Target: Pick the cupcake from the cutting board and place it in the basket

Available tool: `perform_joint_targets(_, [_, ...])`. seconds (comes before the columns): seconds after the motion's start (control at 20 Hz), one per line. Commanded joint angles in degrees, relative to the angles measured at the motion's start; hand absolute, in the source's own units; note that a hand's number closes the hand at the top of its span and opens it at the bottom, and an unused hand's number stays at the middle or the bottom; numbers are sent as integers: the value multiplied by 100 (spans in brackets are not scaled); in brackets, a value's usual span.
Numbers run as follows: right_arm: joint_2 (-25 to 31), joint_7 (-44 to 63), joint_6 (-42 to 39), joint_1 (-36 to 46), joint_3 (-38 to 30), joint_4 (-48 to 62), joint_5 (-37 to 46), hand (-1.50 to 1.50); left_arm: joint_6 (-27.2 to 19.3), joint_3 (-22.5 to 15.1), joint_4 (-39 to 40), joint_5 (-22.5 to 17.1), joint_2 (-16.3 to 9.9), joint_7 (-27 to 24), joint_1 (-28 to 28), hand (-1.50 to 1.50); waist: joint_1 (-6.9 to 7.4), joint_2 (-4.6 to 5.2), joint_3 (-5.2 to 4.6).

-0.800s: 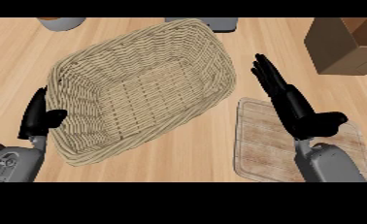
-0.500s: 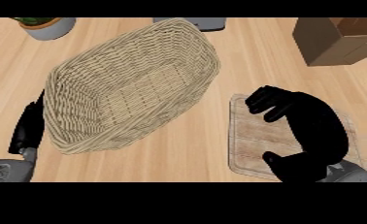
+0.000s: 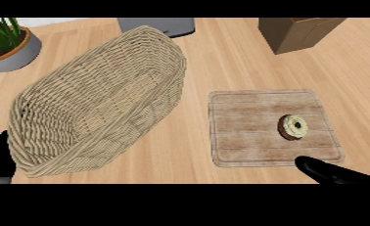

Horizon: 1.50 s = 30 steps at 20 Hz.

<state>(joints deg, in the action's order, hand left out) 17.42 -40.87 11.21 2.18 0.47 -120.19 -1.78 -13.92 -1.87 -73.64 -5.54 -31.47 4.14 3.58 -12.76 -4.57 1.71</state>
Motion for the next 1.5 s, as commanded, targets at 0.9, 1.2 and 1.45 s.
perform_joint_targets(0.9, [-896,-4056,1249,-5790,-2122,687,1792,-150,73,-418,-599,228,92,392,434,0,594,330,-150])
perform_joint_targets(1.2, [-1161,-4425,1208,-5589,-2427,1519,1596,-150,10,-771,-704,528,312,780,-25,0,992,399,-157])
perform_joint_targets(1.45, [-921,-4433,870,-5297,-2677,1807,1206,-150,-79,-954,-640,771,464,957,-218,0,1075,406,-159])
